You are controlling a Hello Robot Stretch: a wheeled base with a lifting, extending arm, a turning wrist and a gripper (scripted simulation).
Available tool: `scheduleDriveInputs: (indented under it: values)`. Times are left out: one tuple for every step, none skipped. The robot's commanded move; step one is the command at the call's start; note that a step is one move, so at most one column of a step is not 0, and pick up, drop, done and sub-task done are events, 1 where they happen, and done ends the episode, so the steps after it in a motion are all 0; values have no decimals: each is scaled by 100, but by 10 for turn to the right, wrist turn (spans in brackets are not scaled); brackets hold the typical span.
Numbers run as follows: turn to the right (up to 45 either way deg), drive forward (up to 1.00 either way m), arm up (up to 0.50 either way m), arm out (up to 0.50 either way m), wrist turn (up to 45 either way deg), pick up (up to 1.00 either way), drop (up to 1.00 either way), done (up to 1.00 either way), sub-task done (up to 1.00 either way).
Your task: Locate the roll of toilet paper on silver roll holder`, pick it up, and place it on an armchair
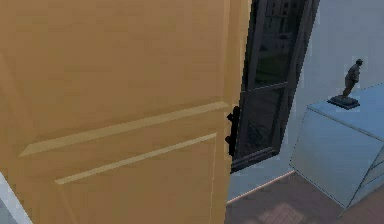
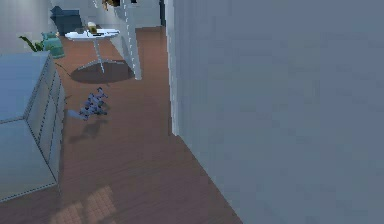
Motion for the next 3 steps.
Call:
scheduleDriveInputs:
  values:
    - [-390,0,0,0,0,0,0,0,0]
    - [0,20,0,0,0,0,0,0,0]
    - [-450,0,0,0,0,0,0,0,0]
